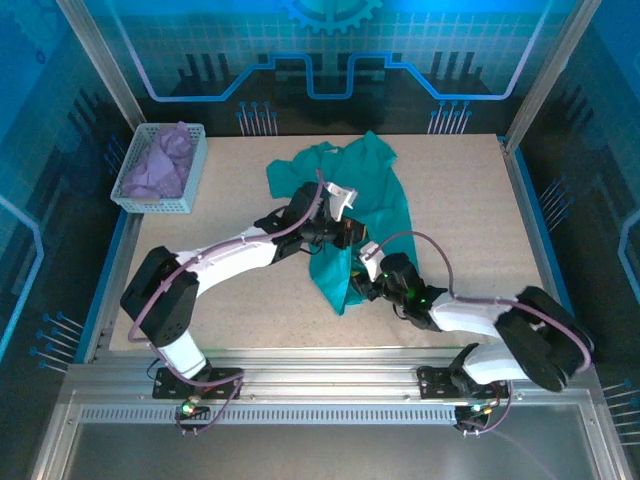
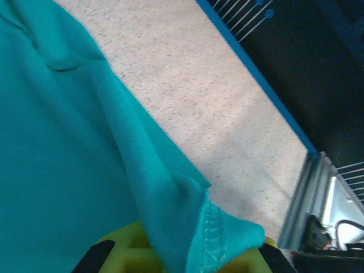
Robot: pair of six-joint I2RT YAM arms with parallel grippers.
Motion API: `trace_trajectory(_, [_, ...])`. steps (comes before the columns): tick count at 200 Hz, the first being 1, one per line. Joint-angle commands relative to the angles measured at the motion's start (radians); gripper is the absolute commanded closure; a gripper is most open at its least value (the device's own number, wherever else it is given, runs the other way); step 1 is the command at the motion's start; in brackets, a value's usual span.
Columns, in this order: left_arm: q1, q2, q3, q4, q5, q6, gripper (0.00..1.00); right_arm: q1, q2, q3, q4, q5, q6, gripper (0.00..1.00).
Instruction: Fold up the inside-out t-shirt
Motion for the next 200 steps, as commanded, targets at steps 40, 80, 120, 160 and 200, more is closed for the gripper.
trace_trajectory(40, [0.004, -0.116, 0.053, -0.073, 0.102, -0.038, 1.0, -0.016, 0.213, 0.07, 0.294, 0.114, -0.143, 0.59])
trace_trajectory(80, [0.002, -0.119, 0.085, -0.079, 0.155, -0.071, 1.0, -0.004, 0.276, 0.131, 0.254, 0.185, -0.171, 0.6])
trace_trajectory(120, [0.001, -0.171, 0.08, -0.041, 0.231, -0.105, 1.0, -0.062, 0.285, 0.189, 0.153, 0.204, -0.136, 0.59])
trace_trajectory(160, [-0.018, -0.185, 0.159, -0.013, 0.343, -0.16, 1.0, -0.083, 0.322, 0.277, 0.038, 0.224, -0.139, 0.53])
trace_trajectory(200, [-0.031, -0.216, 0.193, -0.034, 0.343, -0.144, 1.0, -0.105, 0.35, 0.351, -0.07, 0.221, -0.1, 0.49])
